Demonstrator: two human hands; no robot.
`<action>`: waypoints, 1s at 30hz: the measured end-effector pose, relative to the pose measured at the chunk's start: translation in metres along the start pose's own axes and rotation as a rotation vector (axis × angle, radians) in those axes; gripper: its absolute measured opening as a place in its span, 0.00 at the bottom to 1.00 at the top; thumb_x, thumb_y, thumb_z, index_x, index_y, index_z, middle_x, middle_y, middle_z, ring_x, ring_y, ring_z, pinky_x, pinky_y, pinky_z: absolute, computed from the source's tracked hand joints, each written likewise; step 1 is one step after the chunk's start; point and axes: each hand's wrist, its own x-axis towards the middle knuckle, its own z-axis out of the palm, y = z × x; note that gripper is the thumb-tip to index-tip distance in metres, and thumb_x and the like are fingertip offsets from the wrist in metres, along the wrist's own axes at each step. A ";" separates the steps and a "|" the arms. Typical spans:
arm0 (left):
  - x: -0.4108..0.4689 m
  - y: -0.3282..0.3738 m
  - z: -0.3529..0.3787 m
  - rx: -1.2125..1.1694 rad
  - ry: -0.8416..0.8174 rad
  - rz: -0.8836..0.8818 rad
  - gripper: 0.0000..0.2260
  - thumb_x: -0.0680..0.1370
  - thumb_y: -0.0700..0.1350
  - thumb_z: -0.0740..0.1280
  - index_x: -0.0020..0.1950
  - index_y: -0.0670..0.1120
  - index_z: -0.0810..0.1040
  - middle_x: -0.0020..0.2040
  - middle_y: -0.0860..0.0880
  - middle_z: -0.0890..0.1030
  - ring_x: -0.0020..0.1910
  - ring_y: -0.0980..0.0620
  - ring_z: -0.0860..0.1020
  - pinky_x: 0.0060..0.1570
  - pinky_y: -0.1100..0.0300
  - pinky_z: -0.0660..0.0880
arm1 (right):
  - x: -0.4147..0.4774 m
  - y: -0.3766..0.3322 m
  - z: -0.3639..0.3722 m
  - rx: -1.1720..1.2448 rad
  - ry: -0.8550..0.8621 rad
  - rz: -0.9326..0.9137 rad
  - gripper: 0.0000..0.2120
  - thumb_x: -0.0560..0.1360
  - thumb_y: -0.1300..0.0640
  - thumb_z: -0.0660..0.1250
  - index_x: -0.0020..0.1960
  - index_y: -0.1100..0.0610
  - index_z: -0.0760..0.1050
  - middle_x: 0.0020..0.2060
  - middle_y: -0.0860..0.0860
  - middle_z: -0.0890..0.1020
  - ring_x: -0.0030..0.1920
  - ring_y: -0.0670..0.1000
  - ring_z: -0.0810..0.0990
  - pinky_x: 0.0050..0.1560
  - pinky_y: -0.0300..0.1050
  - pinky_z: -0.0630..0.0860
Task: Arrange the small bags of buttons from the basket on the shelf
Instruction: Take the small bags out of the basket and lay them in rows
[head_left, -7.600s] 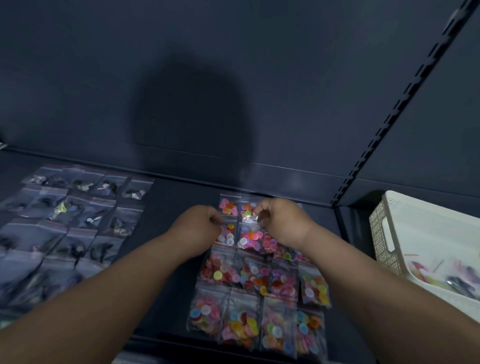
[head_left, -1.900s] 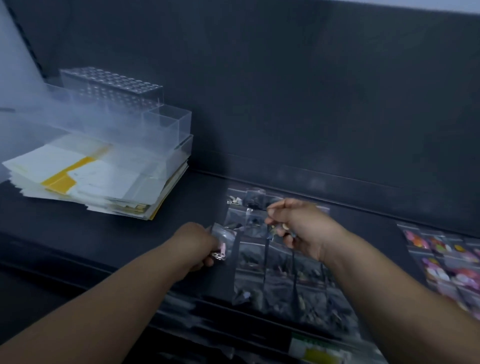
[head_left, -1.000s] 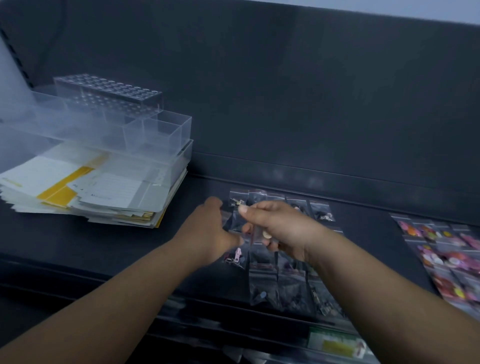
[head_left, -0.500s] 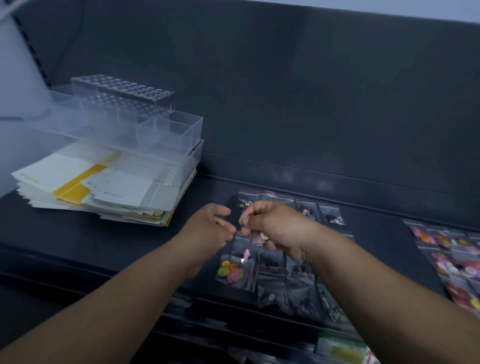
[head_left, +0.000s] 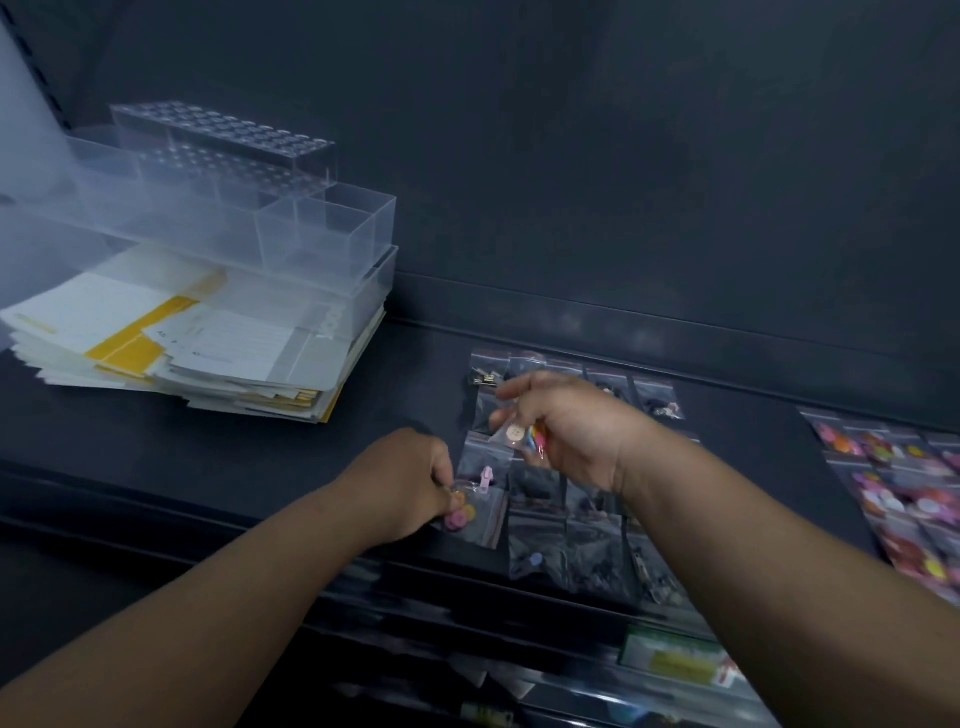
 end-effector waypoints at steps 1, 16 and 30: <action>0.000 0.000 -0.001 0.001 -0.003 0.002 0.07 0.72 0.49 0.73 0.38 0.51 0.76 0.43 0.51 0.79 0.42 0.53 0.77 0.39 0.62 0.70 | -0.001 0.001 -0.002 0.001 -0.018 -0.014 0.17 0.71 0.74 0.59 0.51 0.55 0.74 0.42 0.54 0.80 0.33 0.48 0.74 0.27 0.37 0.67; 0.011 0.073 -0.029 -1.035 -0.108 -0.157 0.09 0.73 0.29 0.67 0.39 0.42 0.74 0.38 0.43 0.81 0.35 0.50 0.80 0.39 0.59 0.78 | -0.044 0.006 -0.053 0.144 0.127 -0.235 0.13 0.68 0.74 0.69 0.40 0.58 0.74 0.32 0.54 0.81 0.31 0.50 0.78 0.30 0.38 0.72; 0.048 0.249 0.058 -0.952 -0.265 -0.064 0.03 0.77 0.35 0.65 0.44 0.41 0.77 0.41 0.43 0.83 0.38 0.49 0.80 0.38 0.58 0.79 | -0.114 0.035 -0.222 0.267 0.312 -0.232 0.12 0.71 0.74 0.66 0.37 0.59 0.72 0.32 0.54 0.80 0.31 0.49 0.79 0.35 0.41 0.77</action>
